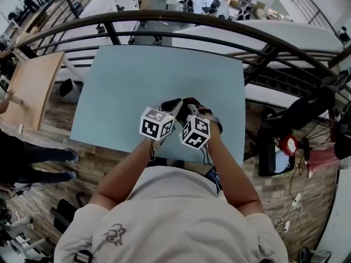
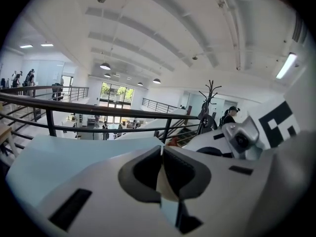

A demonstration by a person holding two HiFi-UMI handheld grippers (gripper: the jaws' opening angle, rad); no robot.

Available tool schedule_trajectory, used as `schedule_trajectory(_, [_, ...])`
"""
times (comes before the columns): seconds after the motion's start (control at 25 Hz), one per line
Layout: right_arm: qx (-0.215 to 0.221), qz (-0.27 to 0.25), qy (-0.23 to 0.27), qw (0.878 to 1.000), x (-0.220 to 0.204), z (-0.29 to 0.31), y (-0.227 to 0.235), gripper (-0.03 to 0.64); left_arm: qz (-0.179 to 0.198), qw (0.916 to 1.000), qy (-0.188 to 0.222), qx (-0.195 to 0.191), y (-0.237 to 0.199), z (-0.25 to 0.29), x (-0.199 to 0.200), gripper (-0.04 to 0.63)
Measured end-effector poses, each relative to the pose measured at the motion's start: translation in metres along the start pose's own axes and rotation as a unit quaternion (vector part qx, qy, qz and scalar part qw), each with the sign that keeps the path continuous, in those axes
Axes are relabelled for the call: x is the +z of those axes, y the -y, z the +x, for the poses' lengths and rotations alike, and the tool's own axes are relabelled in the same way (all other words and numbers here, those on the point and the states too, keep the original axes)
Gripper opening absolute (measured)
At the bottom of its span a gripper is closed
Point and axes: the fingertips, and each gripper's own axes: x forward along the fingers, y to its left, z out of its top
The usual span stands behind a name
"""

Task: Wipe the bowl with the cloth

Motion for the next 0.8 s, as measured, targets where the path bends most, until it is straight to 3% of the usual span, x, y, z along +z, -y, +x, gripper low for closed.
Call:
schedule_trajectory(0.2, [0.068, 0.022, 0.008, 0.997, 0.001, -0.023, -0.014, 0.086, -0.012, 0.9998, -0.005, 0.018, -0.018, -0.005, -0.010, 0.017])
schedule_trajectory(0.44, [0.071, 0.071, 0.018, 0.995, -0.010, -0.074, 0.008, 0.087, -0.036, 0.9990, 0.002, 0.025, -0.039, -0.007, -0.014, 0.017])
schedule_trajectory(0.6, [0.050, 0.129, 0.050, 0.989, -0.017, -0.104, 0.032, 0.087, -0.119, 0.9928, 0.015, -0.002, -0.057, -0.006, -0.026, 0.017])
schedule_trajectory(0.8, [0.017, 0.185, 0.099, 0.977, -0.022, -0.129, 0.052, 0.087, -0.228, 0.9713, 0.034, -0.060, -0.058, -0.001, -0.032, 0.017])
